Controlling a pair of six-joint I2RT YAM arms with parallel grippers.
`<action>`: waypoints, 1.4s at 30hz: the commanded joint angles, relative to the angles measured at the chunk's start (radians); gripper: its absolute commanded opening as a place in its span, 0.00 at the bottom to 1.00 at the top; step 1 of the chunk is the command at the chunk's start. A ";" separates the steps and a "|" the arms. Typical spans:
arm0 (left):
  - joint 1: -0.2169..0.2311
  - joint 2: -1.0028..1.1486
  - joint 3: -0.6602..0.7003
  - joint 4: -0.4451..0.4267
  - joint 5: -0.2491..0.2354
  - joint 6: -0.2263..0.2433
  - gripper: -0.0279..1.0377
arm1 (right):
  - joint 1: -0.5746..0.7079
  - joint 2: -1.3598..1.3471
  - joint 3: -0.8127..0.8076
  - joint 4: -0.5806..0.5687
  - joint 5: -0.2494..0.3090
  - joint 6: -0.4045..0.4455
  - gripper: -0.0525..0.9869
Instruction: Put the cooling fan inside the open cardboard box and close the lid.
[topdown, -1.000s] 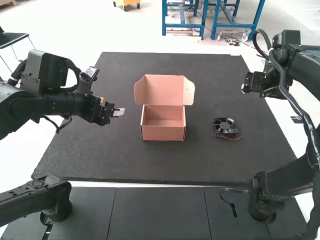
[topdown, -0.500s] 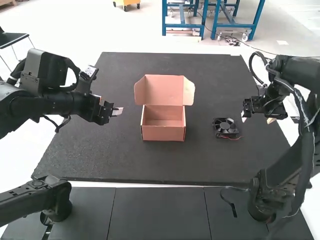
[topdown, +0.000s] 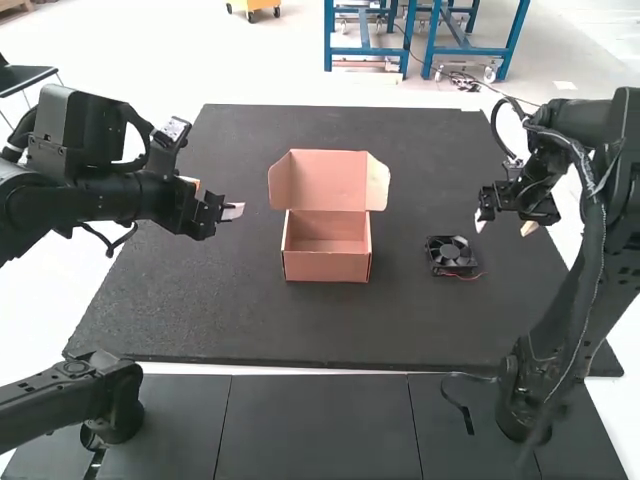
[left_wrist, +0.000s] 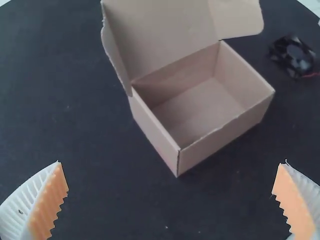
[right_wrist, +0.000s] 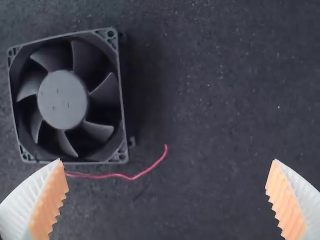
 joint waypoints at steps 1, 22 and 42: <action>-0.004 -0.008 0.031 0.004 -0.006 0.016 0.93 | 0.000 0.023 0.038 -0.001 -0.015 -0.003 0.92; 0.007 -0.008 0.041 0.007 -0.015 0.021 0.93 | 0.001 0.144 0.042 0.040 -0.015 0.014 0.92; 0.007 -0.006 0.047 0.010 -0.015 0.021 0.93 | 0.030 0.214 0.051 0.098 -0.009 0.042 0.92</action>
